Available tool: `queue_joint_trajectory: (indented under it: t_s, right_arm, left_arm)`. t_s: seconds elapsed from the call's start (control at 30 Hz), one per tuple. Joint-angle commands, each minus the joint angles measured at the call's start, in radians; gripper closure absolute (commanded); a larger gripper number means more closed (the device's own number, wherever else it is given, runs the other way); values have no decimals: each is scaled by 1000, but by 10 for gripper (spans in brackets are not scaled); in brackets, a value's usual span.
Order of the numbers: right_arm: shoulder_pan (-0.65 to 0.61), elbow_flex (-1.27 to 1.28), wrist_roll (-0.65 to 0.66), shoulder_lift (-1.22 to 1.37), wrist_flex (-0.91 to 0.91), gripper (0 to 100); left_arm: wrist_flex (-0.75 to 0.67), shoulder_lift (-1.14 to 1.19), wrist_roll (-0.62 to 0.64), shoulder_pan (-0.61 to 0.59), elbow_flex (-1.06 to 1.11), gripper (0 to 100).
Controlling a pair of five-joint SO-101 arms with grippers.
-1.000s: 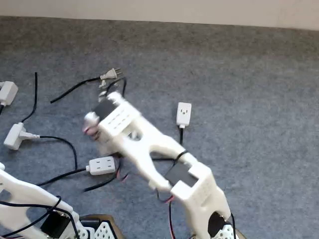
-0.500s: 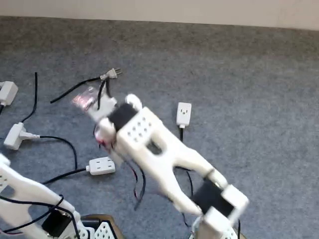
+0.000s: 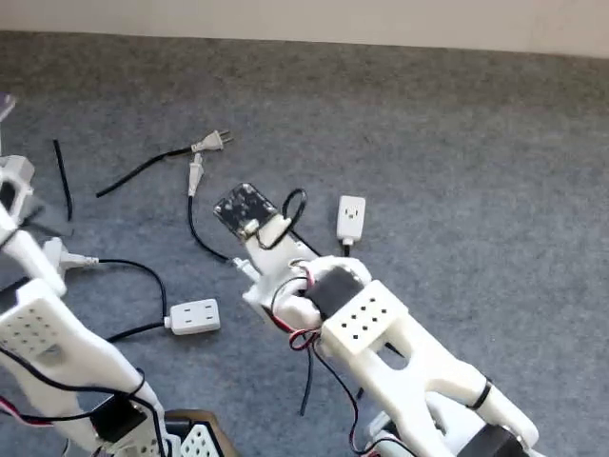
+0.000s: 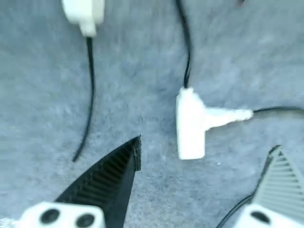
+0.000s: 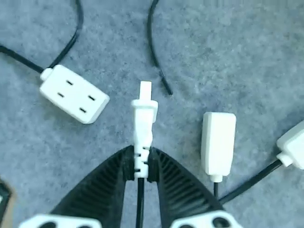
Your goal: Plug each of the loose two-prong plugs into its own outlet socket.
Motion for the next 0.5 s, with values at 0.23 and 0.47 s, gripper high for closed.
queue_joint_trajectory:
  t_s: [0.23,0.47]
  right_arm:
    - [-70,194,43,-47,-321,994]
    - [-67,185,43,-45,-321,994]
  left_arm:
    - [-66,-275,123,254,252,602]
    - [-466,-596,132,308,763,601]
